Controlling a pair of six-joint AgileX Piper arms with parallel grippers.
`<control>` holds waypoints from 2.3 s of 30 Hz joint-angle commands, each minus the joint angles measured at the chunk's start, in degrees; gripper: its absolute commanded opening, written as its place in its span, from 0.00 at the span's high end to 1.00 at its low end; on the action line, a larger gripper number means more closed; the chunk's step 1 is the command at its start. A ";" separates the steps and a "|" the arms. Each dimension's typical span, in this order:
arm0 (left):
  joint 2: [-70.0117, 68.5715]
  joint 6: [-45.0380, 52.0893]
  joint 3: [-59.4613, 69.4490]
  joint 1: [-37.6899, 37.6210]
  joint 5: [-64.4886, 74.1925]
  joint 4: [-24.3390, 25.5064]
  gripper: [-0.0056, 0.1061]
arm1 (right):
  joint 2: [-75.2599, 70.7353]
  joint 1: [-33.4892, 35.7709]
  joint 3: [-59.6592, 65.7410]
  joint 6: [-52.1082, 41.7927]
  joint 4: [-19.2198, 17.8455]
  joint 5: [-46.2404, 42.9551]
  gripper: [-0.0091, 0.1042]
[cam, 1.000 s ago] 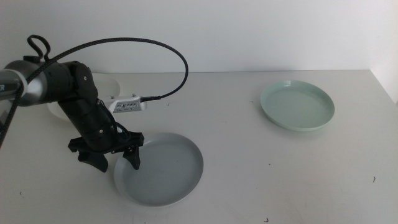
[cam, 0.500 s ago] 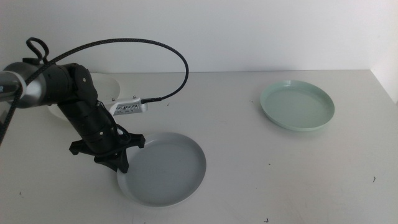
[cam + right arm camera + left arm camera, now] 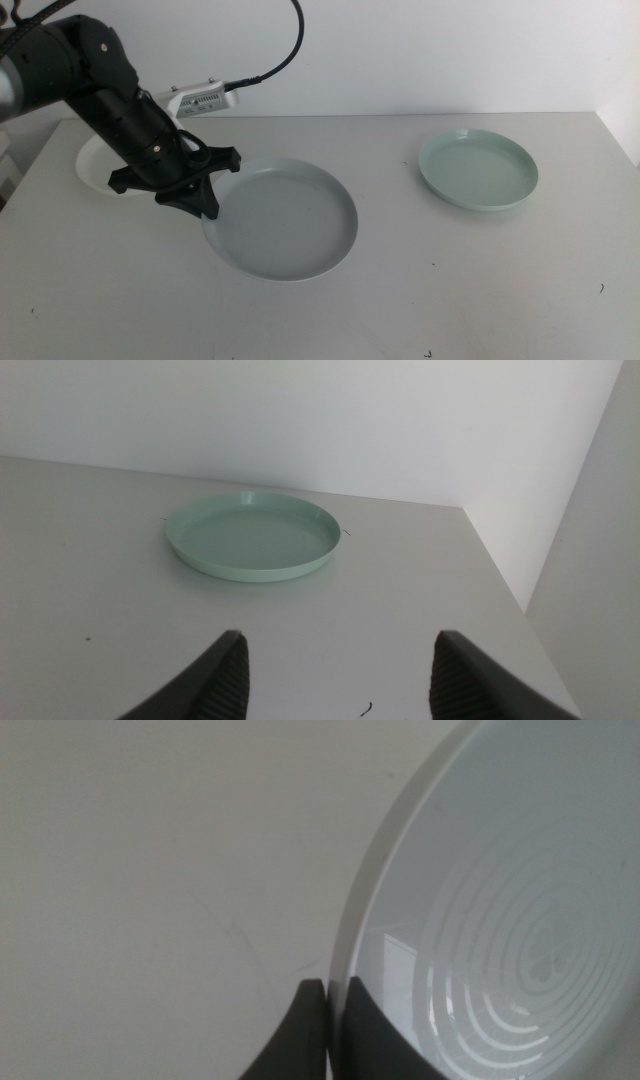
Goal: Stack the three bowls on top of each other.
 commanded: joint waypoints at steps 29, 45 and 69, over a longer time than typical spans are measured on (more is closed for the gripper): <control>13.34 -8.73 -12.52 -14.78 -5.23 1.01 0.95 | -1.56 -0.31 -0.33 -0.49 -0.79 -4.48 0.51; 14.10 -7.35 -12.63 -14.73 -4.17 1.73 0.40 | -1.56 -0.31 -0.33 -0.49 -0.79 -4.48 0.51; -11.97 -23.81 -12.63 -14.73 -3.87 35.17 0.04 | -1.56 -0.31 -0.33 -0.49 -0.79 -4.48 0.51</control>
